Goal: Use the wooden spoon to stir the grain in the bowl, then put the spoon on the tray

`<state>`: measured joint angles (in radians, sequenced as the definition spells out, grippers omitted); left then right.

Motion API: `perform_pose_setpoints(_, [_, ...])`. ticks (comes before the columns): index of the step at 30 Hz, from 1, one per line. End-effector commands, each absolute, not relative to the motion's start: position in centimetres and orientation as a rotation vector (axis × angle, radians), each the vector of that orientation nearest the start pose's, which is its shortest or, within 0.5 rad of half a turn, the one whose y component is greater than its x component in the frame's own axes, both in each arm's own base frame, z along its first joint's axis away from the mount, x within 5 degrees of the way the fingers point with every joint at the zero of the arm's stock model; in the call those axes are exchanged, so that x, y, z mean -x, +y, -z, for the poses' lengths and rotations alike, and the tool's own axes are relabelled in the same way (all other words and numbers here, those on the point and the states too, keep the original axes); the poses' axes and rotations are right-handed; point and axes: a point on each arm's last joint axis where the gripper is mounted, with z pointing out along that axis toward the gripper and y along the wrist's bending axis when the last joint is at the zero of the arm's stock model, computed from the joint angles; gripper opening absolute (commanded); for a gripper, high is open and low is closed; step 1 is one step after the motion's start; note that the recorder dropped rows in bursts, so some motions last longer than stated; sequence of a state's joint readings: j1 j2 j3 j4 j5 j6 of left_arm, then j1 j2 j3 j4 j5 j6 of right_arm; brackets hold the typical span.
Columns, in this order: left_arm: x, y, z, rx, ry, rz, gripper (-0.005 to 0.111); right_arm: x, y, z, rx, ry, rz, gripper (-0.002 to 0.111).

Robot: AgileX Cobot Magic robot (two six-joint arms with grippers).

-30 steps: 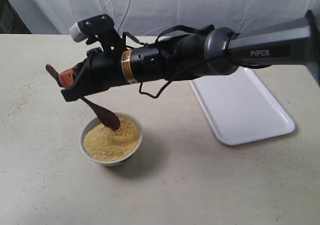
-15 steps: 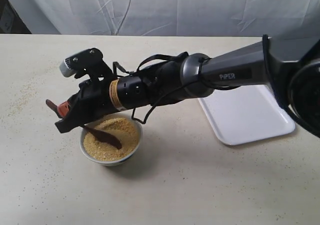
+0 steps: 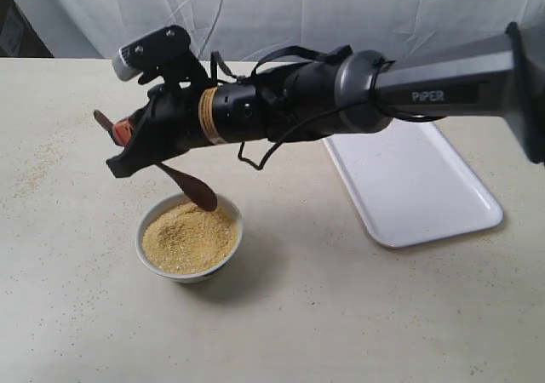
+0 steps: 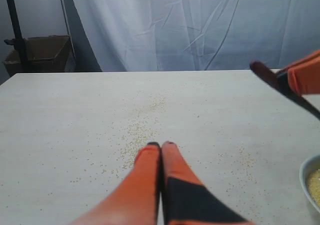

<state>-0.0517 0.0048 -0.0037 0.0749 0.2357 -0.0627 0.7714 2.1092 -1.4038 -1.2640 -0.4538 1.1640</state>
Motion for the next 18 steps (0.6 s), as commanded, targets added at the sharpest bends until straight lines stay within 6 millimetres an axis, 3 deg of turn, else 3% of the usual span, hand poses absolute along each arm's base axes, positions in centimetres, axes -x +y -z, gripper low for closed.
perform_pose_setpoints(1, [-5.6,-0.1,-19.2,-0.035,1.714,0.021,0.000,-30.4,36.0,-15.5,1.112,1.848,-1.032,-0.001])
perform_pose_setpoints(6, [-5.6,-0.1,-19.2,-0.035,1.714,0.021,0.000,-29.7,36.3,-16.3,1.137,1.789,-1.141,-0.001])
perform_pose_setpoints(14, [-5.6,-0.1,-19.2,-0.035,1.714,0.021,0.000,-29.8,35.6,-20.7,1.112,1.706,-1.060,-0.001])
perform_pose_setpoints(18, [-5.6,-0.1,-19.2,-0.035,1.714,0.021,0.000,-30.1,35.3,-20.8,1.161,1.682,-0.942,-0.001])
